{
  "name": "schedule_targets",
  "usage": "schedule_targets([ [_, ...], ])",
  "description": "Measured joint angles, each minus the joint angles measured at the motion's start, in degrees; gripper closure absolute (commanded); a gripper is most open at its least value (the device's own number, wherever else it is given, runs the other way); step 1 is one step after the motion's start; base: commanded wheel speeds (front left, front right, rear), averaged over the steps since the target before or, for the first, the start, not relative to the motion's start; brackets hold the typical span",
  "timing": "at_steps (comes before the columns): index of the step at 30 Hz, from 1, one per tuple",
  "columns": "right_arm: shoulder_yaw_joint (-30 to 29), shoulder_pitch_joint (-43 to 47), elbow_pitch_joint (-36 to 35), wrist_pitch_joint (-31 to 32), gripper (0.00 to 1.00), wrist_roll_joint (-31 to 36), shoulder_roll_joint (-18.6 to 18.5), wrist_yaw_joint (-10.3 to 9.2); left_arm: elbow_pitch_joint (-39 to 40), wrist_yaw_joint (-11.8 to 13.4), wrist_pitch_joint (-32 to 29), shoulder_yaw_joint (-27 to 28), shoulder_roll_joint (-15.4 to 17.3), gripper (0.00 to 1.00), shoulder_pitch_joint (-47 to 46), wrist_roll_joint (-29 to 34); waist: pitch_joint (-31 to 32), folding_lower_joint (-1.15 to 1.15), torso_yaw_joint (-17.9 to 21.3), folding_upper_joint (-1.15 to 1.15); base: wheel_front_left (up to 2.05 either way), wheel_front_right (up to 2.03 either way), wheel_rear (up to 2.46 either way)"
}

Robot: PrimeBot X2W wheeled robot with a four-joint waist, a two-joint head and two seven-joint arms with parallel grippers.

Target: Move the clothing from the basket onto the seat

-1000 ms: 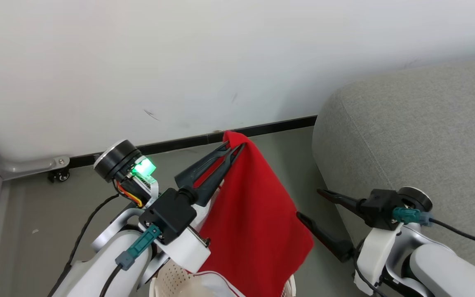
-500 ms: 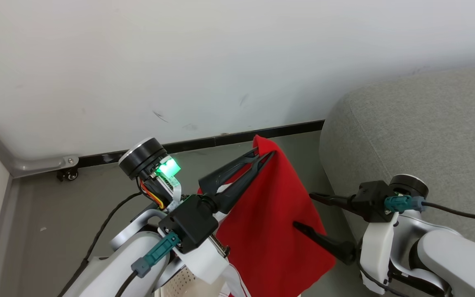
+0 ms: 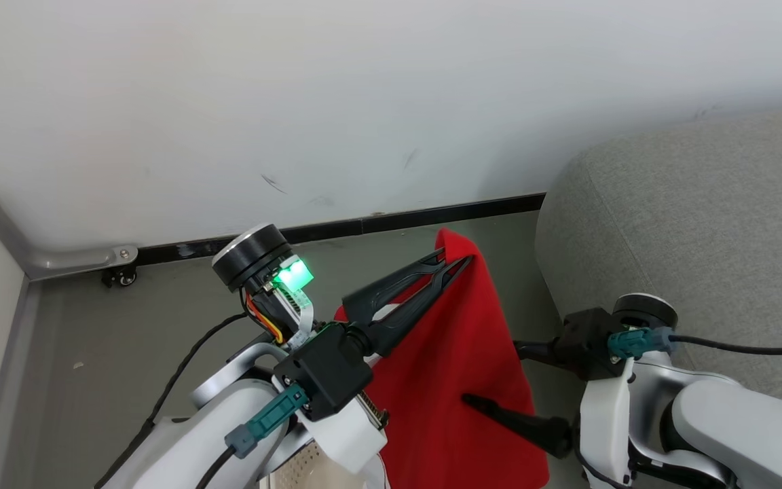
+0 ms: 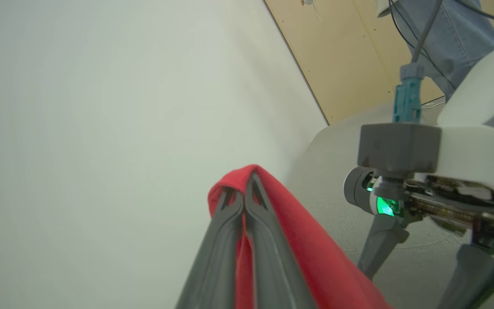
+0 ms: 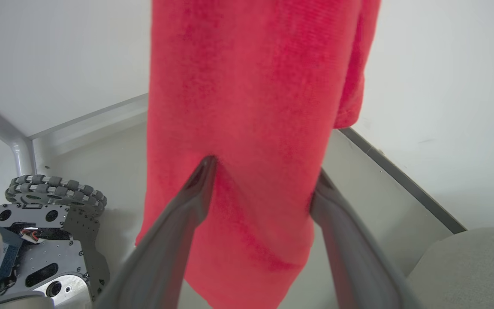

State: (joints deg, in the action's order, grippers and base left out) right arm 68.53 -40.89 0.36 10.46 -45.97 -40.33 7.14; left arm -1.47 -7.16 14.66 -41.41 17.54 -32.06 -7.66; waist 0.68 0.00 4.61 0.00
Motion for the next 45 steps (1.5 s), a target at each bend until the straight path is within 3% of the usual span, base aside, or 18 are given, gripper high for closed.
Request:
schedule_targets([
  [2, 1.2, -0.7, 0.0, -0.4, 0.0, 0.0, 0.1, 0.0, 0.0, 0.0, 0.0, -0.3, 0.0, 1.0, 0.0, -0.8, -0.1, 0.0, -0.1, 0.0, 0.0, 0.0, 0.0],
  [4, 2.5, -1.6, 0.0, -1.0, 0.29, 0.0, 0.2, 0.0, 0.0, 0.0, 0.0, -0.5, 0.0, 1.0, -0.2, -1.3, -0.3, 0.0, -0.1, 0.0, 0.0, 0.0, 0.0],
  [5, 3.0, -1.9, 0.1, -1.4, 0.29, 0.0, 0.3, 0.0, 0.0, 0.0, 0.0, -0.5, 0.0, 1.0, -0.3, -1.4, -0.3, 0.0, -0.2, 0.0, 0.0, 0.0, 0.0],
  [7, 4.1, -2.9, 0.3, -2.3, 0.48, 0.0, 0.5, 0.0, 0.0, 0.0, 0.0, -0.6, 0.0, 1.0, -0.8, -1.7, -0.5, 0.0, -0.2, 0.0, 0.0, 0.0, 0.0],
  [11, 4.4, -3.9, 1.4, -4.8, 0.57, 0.0, 1.6, 0.0, 0.0, 0.0, 0.0, -0.6, 0.0, 1.0, -1.3, -2.2, -0.7, 0.0, -0.2, 0.0, 0.0, 0.0, 0.0],
  [16, 4.5, -5.0, 3.1, -8.3, 1.0, 0.6, 2.7, 0.0, -0.9, 0.0, 0.0, -0.4, 0.1, 1.0, -1.3, -2.9, -1.0, 0.0, -0.1, 0.0, 0.0, 0.0, 0.0],
  [33, 5.1, -4.4, 4.8, -18.2, 1.0, -1.5, 1.5, 0.0, -10.8, 0.0, 0.0, 2.8, 1.7, 1.0, 0.6, -7.0, -1.3, 0.0, 2.3, 0.0, 0.0, 0.0, 0.0],
  [40, 1.5, -3.6, 7.7, -22.4, 1.0, -3.7, -0.6, 0.0, -13.3, 0.0, 0.0, 3.4, 1.0, 1.0, 3.0, -11.2, -1.3, 0.0, 3.8, 0.0, 0.0, 0.0, 0.0],
  [41, 1.2, -3.6, 7.9, -22.6, 1.0, -3.8, -0.7, 0.0, -13.4, 0.0, 0.0, 3.3, 0.7, 0.69, 3.2, -12.0, -1.3, 0.0, 4.0, 0.0, 0.0, 0.0, 0.0],
  [42, 0.9, -3.6, 8.2, -22.6, 1.0, -4.0, -0.8, 0.0, -13.4, 0.0, 0.0, 3.1, 0.4, 0.54, 3.4, -12.7, -1.3, 0.0, 4.2, 0.0, 0.0, 0.0, 0.0],
  [44, 0.5, -3.6, 8.8, -22.7, 1.0, -4.1, -0.8, 0.0, -13.5, 0.0, 0.0, 2.6, 0.1, 0.05, 3.8, -13.7, -1.3, 0.0, 4.6, 0.0, 0.0, 0.0, 0.0],
  [45, 0.2, -3.6, 9.0, -22.8, 1.0, -4.1, -0.9, 0.0, -13.6, 0.0, 0.0, 2.4, 0.0, 0.0, 3.8, -14.2, -1.3, 0.0, 4.7, 0.0, 0.0, 0.0, 0.0],
])
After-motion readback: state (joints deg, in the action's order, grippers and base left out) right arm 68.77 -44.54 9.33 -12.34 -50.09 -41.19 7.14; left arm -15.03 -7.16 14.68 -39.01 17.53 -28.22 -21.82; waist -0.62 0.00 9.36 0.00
